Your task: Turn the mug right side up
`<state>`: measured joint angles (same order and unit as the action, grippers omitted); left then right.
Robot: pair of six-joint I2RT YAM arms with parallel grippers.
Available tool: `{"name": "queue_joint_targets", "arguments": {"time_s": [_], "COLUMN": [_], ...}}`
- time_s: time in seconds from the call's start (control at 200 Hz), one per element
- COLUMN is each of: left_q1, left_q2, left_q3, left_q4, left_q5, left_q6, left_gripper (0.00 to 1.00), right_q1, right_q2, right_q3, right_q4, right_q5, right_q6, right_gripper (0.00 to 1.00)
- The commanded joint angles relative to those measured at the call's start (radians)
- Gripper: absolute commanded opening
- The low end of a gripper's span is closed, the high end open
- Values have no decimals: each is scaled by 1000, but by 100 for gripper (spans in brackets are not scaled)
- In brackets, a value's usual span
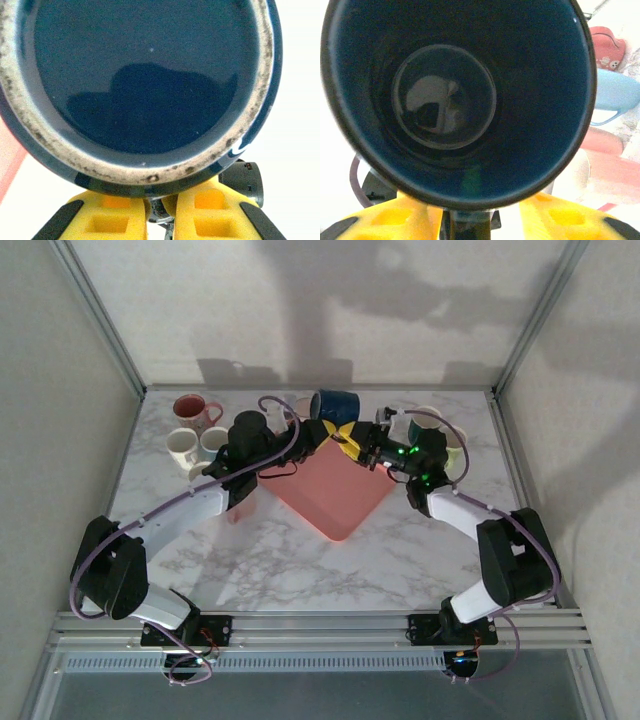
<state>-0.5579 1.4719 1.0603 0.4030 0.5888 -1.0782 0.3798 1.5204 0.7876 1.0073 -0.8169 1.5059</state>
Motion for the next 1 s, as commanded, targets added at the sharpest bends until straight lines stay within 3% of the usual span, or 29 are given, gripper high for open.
{"name": "queue_joint_targets", "arguments": {"time_s": [0.0, 0.145, 0.305, 0.396, 0.486, 0.581, 0.841, 0.991], "left_q1": [-11, -15, -14, -14, -12, -11, -2, 0], "left_q2": [-12, -12, -13, -16, -18, -23, -80, -122], "left_q3": [14, 1, -9, 10, 58, 91, 89, 76], "left_q4": [145, 157, 142, 56, -102, -220, -392, -443], "left_q5": [23, 23, 22, 19, 6, -16, -91, -120], "left_q6": [-2, -7, 9, 79, 208, 329, 598, 747], "left_gripper": [0, 0, 0, 27, 51, 61, 69, 70], "right_q1": [11, 13, 13, 10, 3, -10, -103, -156], "right_q2": [16, 26, 18, -14, -83, -170, -397, -516], "right_q3": [31, 30, 28, 29, 40, 66, 113, 185], "right_q4": [82, 112, 103, 26, -156, -386, -956, -1414], "right_q5": [41, 62, 64, 62, 63, 68, 116, 292], "right_q6": [48, 69, 56, -17, -161, -329, -670, -920], "right_gripper": [39, 32, 16, 0, 0, 0, 0, 0]}}
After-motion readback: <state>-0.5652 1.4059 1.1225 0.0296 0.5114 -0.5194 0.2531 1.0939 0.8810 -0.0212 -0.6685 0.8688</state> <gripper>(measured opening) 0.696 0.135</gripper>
